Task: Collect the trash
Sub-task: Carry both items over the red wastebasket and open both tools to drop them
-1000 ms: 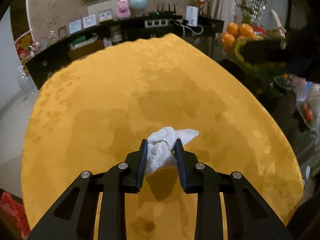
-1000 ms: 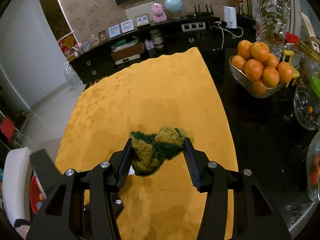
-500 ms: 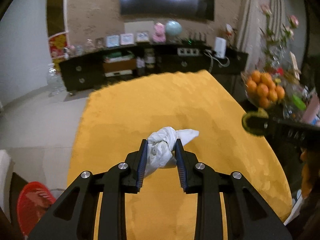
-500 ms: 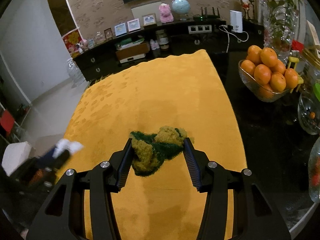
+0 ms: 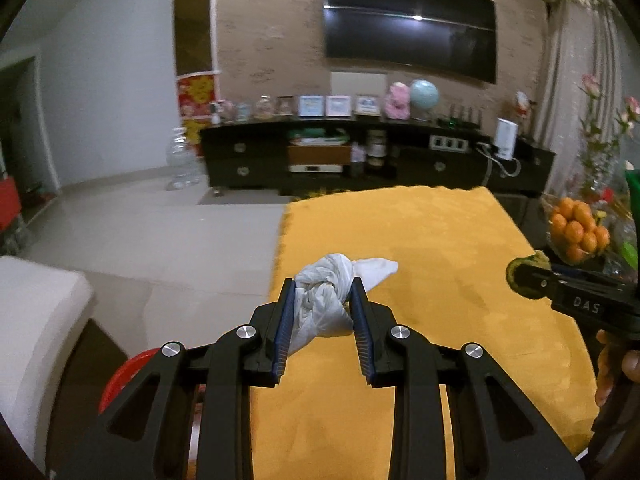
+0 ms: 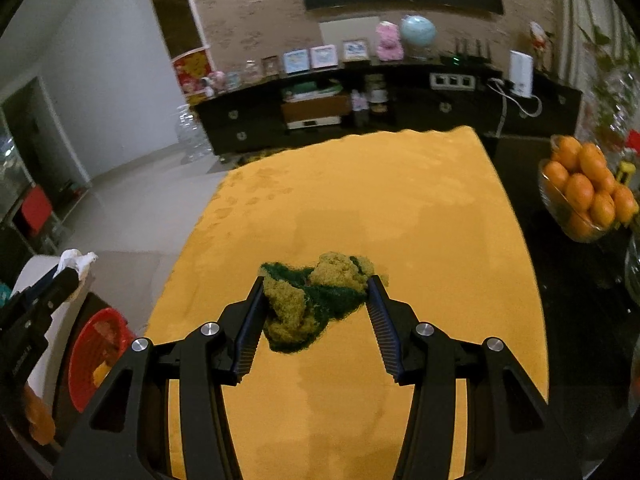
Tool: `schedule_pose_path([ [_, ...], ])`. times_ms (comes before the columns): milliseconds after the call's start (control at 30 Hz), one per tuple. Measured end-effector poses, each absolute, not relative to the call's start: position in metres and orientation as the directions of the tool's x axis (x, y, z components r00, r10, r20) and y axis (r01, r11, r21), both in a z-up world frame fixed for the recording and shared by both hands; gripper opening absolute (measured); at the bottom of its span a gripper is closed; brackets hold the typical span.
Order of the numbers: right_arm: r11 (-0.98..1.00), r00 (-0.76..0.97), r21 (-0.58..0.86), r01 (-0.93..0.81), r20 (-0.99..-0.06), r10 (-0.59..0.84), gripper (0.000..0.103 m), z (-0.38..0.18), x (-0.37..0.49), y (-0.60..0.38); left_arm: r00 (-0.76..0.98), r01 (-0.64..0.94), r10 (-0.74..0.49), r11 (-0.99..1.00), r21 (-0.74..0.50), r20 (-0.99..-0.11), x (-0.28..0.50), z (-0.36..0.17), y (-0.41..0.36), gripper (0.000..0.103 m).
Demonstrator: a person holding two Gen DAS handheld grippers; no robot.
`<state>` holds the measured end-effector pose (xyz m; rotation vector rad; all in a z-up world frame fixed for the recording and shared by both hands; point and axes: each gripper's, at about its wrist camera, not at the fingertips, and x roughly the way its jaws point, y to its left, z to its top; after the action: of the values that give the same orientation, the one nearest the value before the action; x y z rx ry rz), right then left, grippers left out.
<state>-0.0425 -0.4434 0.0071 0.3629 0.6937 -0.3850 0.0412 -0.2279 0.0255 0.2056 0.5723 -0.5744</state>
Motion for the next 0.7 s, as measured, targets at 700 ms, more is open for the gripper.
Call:
schedule_pose_path([
  [700, 0.974, 0.725, 0.193, 0.117, -0.687, 0.049, 0.049, 0.001, 0.026, -0.301, 0.776, 0.3, -0.209, 0.952, 0.057, -0.595, 0.061, 0.013, -0.078, 0.026],
])
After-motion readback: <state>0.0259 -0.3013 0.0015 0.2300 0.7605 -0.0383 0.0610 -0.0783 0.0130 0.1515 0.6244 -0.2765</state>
